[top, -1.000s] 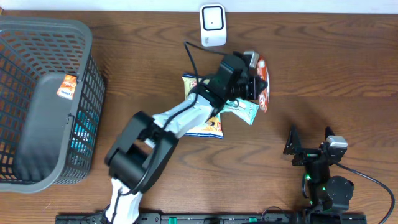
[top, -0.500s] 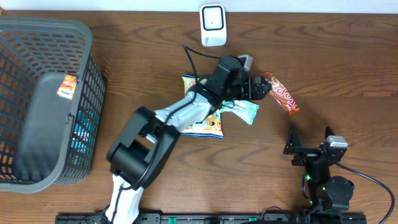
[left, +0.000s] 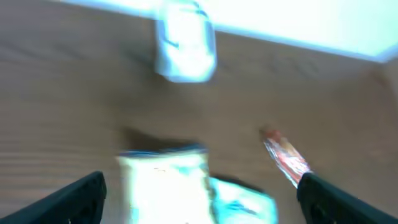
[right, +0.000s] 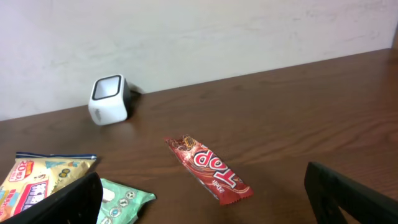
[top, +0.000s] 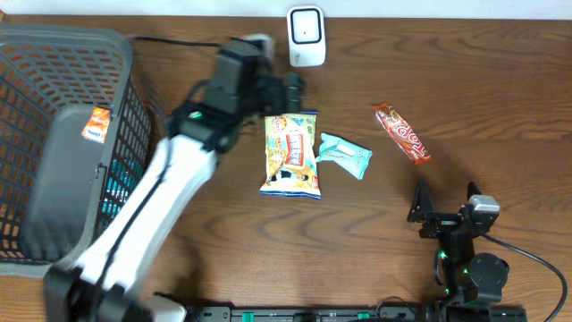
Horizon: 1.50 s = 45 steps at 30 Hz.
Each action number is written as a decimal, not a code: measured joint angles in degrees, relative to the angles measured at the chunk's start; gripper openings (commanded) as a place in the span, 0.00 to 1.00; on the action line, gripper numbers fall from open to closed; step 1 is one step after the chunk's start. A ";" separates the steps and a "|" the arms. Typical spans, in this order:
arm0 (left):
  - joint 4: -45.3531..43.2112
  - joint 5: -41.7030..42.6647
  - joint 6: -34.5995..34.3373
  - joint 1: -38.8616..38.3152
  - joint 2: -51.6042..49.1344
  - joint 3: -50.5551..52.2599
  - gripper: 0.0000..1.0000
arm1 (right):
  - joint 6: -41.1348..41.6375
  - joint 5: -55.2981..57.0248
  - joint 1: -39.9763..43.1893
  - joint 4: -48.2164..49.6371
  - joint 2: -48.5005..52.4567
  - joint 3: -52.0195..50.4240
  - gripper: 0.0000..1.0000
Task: Scan the item barcode
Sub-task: 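Return the left gripper into the basket and grasp the orange tissue pack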
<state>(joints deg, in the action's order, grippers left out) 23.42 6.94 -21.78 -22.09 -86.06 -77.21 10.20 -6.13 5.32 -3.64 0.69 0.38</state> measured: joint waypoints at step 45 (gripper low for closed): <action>10.32 -8.63 -15.13 49.79 -17.29 -0.39 0.98 | -0.02 0.00 0.00 0.00 0.00 0.00 0.99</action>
<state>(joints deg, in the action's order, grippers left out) 33.74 -1.69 -36.91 27.70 -103.35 -77.60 10.17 -6.13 5.32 -3.64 0.69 0.38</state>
